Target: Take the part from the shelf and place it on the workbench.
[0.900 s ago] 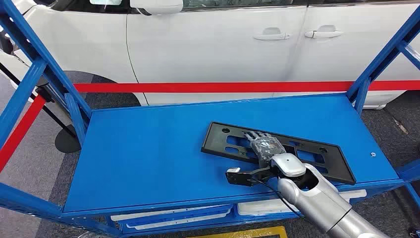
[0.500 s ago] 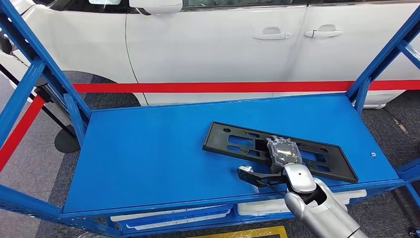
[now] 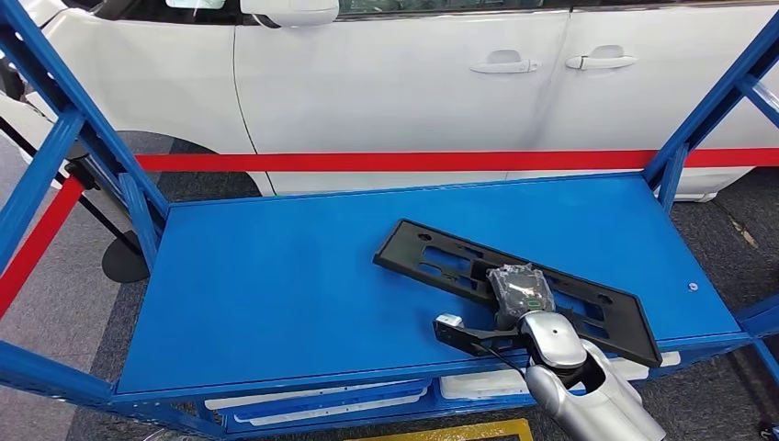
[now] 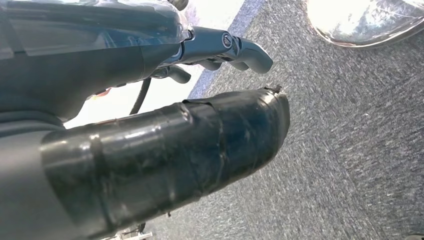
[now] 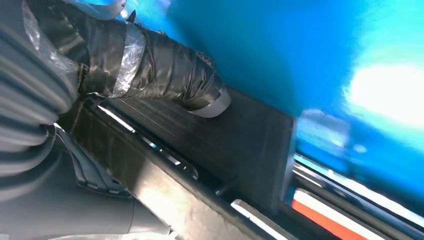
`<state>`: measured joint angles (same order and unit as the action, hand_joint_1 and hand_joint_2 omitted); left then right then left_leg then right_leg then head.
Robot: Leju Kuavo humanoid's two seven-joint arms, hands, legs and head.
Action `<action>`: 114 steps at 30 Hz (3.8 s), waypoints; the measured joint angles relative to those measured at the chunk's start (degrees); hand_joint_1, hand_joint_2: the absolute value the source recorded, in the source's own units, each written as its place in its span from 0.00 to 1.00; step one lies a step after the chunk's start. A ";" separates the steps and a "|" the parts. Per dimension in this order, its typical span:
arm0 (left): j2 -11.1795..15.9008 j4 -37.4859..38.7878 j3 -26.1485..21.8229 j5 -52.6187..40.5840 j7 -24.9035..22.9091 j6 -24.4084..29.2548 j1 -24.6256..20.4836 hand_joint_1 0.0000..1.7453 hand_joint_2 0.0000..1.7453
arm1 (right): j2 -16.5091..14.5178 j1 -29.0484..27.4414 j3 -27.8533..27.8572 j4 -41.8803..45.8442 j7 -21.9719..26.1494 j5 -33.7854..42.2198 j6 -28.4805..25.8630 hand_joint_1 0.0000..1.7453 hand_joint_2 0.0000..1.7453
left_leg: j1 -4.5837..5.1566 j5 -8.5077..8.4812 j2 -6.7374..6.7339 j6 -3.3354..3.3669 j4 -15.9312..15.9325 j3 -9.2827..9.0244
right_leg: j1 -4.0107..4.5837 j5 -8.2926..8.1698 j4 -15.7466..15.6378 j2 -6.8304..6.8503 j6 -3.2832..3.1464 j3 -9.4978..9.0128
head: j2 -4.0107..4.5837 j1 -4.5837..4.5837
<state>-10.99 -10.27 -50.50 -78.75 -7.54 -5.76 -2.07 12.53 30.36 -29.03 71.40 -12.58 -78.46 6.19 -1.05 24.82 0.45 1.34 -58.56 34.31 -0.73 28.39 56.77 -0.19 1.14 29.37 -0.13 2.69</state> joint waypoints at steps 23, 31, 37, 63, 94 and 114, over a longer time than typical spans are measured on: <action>0.07 0.00 -0.40 0.05 -0.17 -0.44 0.11 0.00 1.00 | 2.05 0.04 3.99 18.65 13.65 23.89 -2.47 1.00 1.00 | 0.00 0.05 -0.08 -0.08 0.00 0.02 | 0.00 0.05 0.06 -0.12 0.04 0.13 | 0.00 0.00; 0.07 0.00 -0.43 0.17 -0.17 -0.45 0.09 0.00 1.00 | 3.23 -0.06 4.74 22.86 13.93 24.38 -2.47 1.00 1.00 | 0.00 0.05 -0.09 -0.08 0.00 0.04 | -0.01 0.05 0.06 -0.13 0.04 0.11 | 0.00 0.00; 0.07 0.00 -0.44 0.17 -0.17 -0.45 0.07 0.00 1.00 | 3.57 -0.15 4.79 23.54 13.94 24.38 -2.47 1.00 1.00 | 0.01 0.05 -0.09 -0.08 0.00 0.05 | -0.01 0.04 0.06 -0.13 0.05 0.13 | 0.00 0.00; 0.43 0.01 0.13 -1.92 -2.57 -1.19 -0.20 0.00 1.00 | 6.90 -0.65 4.38 24.86 15.07 23.20 -4.85 1.00 1.00 | -0.55 -0.66 -0.27 -1.94 -1.40 2.30 | -0.96 -0.57 2.49 -0.15 -0.38 2.59 | 0.00 0.07; 0.53 0.02 0.27 -2.19 -2.62 -1.38 -0.81 0.00 1.00 | 8.58 -1.23 3.81 25.01 15.82 23.18 -5.68 1.00 1.00 | 0.34 -2.70 2.67 -0.87 -0.81 3.96 | -0.01 0.39 1.10 -1.21 -1.29 0.20 | 0.00 0.13; 0.66 0.04 0.22 -2.13 -1.56 -1.56 -1.14 0.00 1.00 | 11.54 2.51 2.59 35.34 20.28 26.33 -8.23 1.00 1.00 | 0.98 1.53 -0.09 1.80 0.08 -1.18 | -0.05 6.05 16.86 0.44 0.38 11.42 | 0.00 0.60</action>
<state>-10.33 -10.23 -50.27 -80.88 -9.10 -7.32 -3.21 24.07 32.87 -26.44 106.73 7.69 -52.12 -2.05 -0.07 26.35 0.36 3.14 -58.48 33.13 -0.79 34.44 73.63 0.25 1.51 40.79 -0.13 3.29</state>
